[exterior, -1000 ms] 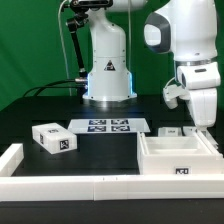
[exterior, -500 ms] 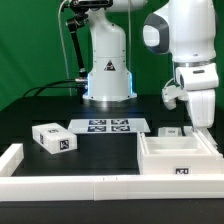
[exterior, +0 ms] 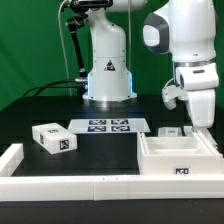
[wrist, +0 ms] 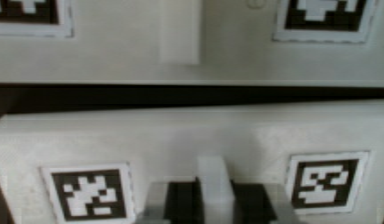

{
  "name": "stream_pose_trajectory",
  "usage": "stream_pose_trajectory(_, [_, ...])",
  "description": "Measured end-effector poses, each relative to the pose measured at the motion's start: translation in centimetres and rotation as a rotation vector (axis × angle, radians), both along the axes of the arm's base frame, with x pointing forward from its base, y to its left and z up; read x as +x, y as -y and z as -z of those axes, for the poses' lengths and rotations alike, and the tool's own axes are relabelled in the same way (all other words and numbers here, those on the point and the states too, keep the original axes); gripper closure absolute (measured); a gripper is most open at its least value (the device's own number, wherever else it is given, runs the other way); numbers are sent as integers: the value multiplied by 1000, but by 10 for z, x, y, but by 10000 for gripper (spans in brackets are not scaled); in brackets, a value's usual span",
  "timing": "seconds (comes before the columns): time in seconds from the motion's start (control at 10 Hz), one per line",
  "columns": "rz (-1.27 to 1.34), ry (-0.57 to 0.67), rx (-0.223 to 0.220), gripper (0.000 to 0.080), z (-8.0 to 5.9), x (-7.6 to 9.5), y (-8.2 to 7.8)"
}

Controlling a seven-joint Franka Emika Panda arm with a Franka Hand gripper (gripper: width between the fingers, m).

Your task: Assemble cabinet

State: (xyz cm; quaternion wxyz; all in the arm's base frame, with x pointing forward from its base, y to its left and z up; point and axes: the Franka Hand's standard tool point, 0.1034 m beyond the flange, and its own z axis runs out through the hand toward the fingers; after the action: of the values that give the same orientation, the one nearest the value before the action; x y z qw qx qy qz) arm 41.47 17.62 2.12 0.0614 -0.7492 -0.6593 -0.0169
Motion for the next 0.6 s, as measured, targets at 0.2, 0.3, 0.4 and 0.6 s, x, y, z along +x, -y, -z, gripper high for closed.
stream_pose_trajectory(0.2, [-9, 1, -31, 731, -21, 4, 6])
stream_pose_trajectory(0.3, [-14, 4, -38, 731, -26, 7, 10])
stream_pose_trajectory(0.4, [-27, 7, -46, 731, -32, 11, 20])
stream_pose_trajectory(0.6, [-40, 18, -48, 731, -37, 19, 41])
